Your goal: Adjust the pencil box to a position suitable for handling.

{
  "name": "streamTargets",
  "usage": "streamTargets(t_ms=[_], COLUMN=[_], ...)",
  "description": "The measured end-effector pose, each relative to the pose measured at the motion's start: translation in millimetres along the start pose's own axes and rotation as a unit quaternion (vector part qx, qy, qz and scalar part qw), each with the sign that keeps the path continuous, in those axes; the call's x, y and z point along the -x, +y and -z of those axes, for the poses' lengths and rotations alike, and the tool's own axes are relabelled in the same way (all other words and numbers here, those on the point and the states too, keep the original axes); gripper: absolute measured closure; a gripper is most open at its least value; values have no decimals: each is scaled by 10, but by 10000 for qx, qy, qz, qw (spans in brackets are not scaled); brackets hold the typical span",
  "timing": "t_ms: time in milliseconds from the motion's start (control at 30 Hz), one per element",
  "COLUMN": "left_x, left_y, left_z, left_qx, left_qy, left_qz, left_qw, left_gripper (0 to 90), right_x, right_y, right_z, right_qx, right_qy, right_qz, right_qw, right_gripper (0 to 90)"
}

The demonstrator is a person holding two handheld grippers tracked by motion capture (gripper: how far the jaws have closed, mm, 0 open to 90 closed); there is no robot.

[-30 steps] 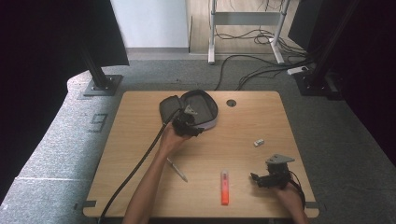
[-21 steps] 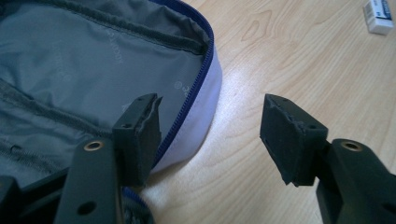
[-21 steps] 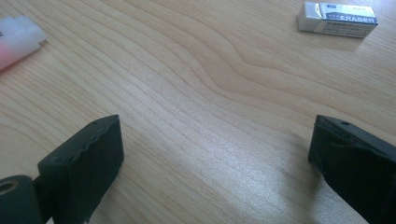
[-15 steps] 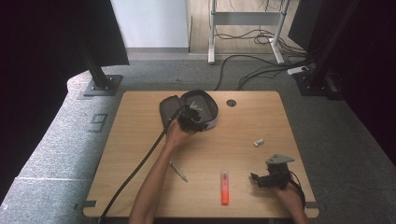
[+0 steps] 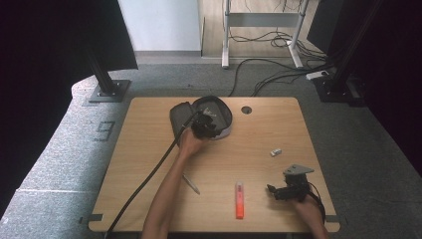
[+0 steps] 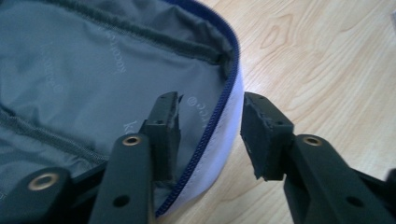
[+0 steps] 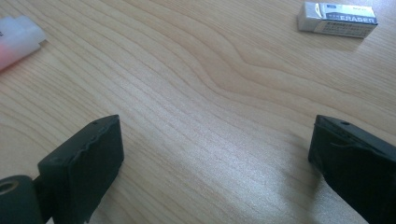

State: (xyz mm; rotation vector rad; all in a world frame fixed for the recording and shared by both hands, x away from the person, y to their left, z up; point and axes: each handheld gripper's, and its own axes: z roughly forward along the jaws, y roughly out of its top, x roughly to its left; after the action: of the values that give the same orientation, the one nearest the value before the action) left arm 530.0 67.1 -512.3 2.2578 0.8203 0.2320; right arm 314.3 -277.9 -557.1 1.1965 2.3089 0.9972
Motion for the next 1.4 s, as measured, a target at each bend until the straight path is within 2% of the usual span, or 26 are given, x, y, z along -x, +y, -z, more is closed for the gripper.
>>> streamTargets(t_ms=[133,200,300,400,633,833,1400], left_x=[1,12,39,72,164,288,628], left_y=[-20,-24,-19,-17,-32,-54,-165], left_z=[-32,-37,-24,-3,-1,-2,68], left_qx=[-64,-92,-101,-133,-136,-115,-116], left_qy=[27,47,80,21,-155,-344,-694], left_qz=[-21,-73,-186,-287,-376,-447,-573], left_qw=[10000,9999,9997,9995,9991,9983,9959], left_gripper=[680,764,810,870,880,881,883], right_x=[0,0,0,0,-2,-2,-3], right_y=[0,0,0,0,0,0,0], right_z=[0,0,0,0,1,1,0], right_qx=[0,2,0,0,-5,-5,-3], right_qy=[-1,0,-1,-1,-2,-1,-2], right_qz=[-1,0,-2,-1,-10,-8,-18], right_qw=[10000,10000,10000,10000,10000,10000,10000], right_gripper=[30,30,30,30,30,30,30])
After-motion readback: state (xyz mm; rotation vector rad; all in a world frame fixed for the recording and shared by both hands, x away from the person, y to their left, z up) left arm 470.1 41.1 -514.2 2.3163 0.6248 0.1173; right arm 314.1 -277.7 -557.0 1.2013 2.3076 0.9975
